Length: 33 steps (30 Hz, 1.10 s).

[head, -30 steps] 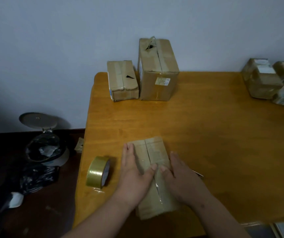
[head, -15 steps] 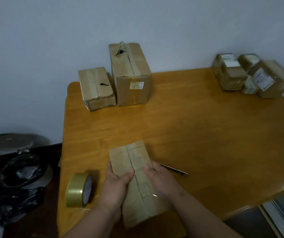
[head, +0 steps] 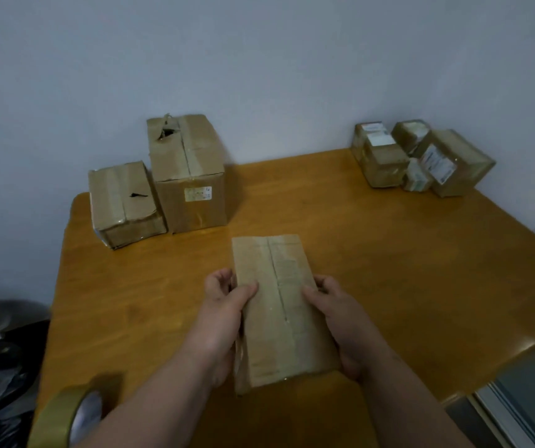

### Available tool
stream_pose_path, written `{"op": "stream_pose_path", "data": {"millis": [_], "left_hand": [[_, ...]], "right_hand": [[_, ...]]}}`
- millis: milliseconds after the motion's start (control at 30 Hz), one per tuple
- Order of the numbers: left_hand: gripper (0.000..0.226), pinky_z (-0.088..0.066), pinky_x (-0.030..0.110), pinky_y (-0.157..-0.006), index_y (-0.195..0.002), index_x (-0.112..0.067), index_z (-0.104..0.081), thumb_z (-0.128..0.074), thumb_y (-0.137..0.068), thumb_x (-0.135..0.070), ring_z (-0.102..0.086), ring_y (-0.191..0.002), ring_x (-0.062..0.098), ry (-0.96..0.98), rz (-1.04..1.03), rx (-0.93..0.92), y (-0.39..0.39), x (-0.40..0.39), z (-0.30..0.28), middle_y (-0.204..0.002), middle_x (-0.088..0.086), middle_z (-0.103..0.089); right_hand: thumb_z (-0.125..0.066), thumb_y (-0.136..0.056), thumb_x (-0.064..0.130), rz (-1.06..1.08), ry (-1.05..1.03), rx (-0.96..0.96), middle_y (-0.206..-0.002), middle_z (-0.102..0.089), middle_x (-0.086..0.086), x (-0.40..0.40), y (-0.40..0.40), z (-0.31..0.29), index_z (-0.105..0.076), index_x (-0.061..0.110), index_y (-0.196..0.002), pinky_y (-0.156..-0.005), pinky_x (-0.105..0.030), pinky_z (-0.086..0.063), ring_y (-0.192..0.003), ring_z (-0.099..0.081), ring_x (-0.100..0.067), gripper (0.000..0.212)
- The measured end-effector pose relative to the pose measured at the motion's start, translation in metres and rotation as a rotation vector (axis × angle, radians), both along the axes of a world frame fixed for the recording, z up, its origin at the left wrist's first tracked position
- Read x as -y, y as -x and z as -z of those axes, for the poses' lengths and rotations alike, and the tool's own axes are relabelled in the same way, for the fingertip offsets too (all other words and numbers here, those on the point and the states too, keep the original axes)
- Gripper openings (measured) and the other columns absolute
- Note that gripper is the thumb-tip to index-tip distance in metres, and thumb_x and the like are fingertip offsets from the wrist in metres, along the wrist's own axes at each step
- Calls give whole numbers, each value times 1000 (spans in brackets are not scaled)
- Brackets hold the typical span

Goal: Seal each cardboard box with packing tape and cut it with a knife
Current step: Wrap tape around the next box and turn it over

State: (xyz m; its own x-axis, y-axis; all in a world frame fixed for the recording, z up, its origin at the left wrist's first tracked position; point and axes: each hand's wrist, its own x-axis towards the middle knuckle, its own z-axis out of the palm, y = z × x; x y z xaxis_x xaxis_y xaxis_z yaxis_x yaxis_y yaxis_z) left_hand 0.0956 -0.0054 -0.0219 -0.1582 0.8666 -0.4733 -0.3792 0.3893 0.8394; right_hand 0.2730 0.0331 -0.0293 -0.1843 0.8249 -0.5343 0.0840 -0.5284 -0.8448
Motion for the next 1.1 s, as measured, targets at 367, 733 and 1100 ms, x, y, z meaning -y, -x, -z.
{"op": "stream_pose_path", "data": {"millis": [367, 733, 1100], "left_hand": [[84, -47, 33, -101, -155, -30, -17, -68, -91, -13, -58, -116, 17, 23, 211, -242, -185, -121, 21, -132, -1, -56], [39, -46, 6, -74, -130, -41, -41, -58, -96, -35, -57, -98, -7, 117, 310, -434, -223, -150, 53, -111, -28, -56], [29, -49, 44, -101, -121, -26, -35, -53, -99, -31, -57, -113, 19, 55, 27, -378, -234, -321, 34, -128, 1, -53]], "right_hand": [[-61, -92, 16, 133, 24, -187, -108, -73, -1, -123, -173, 27, -48, 31, -130, -66, -41, -59, -93, -73, -22, 43], [-52, -93, 55, -116, 241, 144, -115, -55, 18, -139, -220, 44, -17, 53, -147, -84, -41, -58, -103, -65, -18, 64], [-48, -99, 46, -16, -131, 181, -118, -58, 1, -318, -195, 34, -30, 34, -141, -75, -29, -57, -94, -67, -17, 47]]}}
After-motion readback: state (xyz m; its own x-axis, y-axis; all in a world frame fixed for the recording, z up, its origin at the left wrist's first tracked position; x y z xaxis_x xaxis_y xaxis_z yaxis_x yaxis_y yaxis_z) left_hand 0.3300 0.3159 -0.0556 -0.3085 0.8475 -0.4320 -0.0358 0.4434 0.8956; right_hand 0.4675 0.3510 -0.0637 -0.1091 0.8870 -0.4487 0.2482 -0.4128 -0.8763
